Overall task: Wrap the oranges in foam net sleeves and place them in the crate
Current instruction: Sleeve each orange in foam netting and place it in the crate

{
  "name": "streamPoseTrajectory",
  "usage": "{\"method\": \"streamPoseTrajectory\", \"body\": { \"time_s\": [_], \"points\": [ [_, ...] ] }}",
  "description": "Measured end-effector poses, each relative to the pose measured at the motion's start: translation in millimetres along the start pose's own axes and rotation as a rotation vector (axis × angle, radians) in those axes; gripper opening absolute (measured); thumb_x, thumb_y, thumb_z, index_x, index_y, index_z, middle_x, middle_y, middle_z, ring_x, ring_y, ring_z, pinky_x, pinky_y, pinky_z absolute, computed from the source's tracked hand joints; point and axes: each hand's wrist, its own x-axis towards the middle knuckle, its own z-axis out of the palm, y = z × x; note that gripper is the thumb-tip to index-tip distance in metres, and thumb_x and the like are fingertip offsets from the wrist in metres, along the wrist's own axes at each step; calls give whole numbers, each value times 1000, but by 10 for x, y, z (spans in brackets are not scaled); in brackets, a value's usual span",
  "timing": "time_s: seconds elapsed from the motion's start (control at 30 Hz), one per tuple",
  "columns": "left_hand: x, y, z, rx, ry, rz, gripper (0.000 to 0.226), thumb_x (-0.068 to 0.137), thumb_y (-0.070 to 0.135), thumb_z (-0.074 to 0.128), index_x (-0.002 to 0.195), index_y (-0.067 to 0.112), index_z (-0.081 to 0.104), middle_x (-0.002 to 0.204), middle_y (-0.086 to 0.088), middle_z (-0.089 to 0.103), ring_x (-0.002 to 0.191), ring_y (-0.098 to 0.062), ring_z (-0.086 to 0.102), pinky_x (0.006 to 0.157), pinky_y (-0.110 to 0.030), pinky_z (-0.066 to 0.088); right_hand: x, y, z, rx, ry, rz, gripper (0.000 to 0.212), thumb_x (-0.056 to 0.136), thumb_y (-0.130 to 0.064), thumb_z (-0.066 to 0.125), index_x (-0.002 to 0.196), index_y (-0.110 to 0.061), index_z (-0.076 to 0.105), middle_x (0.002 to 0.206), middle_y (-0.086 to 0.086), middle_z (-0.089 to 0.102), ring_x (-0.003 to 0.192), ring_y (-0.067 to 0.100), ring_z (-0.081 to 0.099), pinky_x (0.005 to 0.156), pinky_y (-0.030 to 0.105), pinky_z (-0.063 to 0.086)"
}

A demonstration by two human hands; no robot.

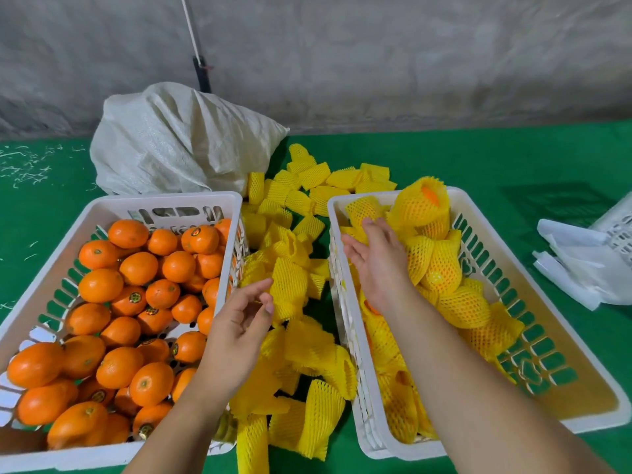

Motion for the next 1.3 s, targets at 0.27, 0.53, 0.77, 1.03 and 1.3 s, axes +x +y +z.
{"method": "streamPoseTrajectory", "body": {
  "time_s": [0.27, 0.53, 0.77, 1.03, 1.3],
  "points": [
    [82, -4, -214, -194, 316, 3, 24, 107, 26, 60, 129, 24, 69, 99, -4, 70, 87, -16, 68, 79, -23, 59, -218, 479, -46, -1152, -353, -581, 37, 97, -32, 56, 131, -21, 66, 143, -6, 53, 128, 13, 51, 104, 33, 47],
    [386, -697, -1141, 1041, 26, -397, 71, 104, 33, 61, 164, 22, 26, 163, -16, 34, 146, -43, 34, 119, -55, 32, -281, 641, 286, -2111, -840, -411, 34, 100, -40, 53, 132, -36, 64, 172, 11, 1, 152, 38, 9, 118, 53, 18],
    [210, -968, -1024, 1446, -448, -773, 104, 97, 54, 62, 167, 26, -11, 173, -17, 9, 157, -44, 16, 128, -55, 12, -168, 926, 260, -2138, -1029, 260, 58, 94, -44, 60, 150, -39, 46, 168, 10, 10, 152, 43, 9, 122, 58, 19],
    [215, -893, -955, 1410, -477, -697, 72, 99, 51, 61, 152, 26, 19, 149, -18, 35, 134, -42, 47, 111, -52, 34, -225, 857, 277, -1839, -920, -30, 41, 103, -15, 51, 143, -21, 46, 132, 12, 55, 116, 33, 54, 92, 44, 51],
    [339, -936, -887, 1468, -412, -554, 63, 103, 23, 59, 155, 24, 23, 141, -14, 42, 122, -38, 58, 91, -44, 47, -682, 652, 104, -1080, -418, -561, 48, 100, -35, 58, 147, -36, 47, 127, -9, 52, 108, 8, 54, 78, 42, 54]
  ]
}}
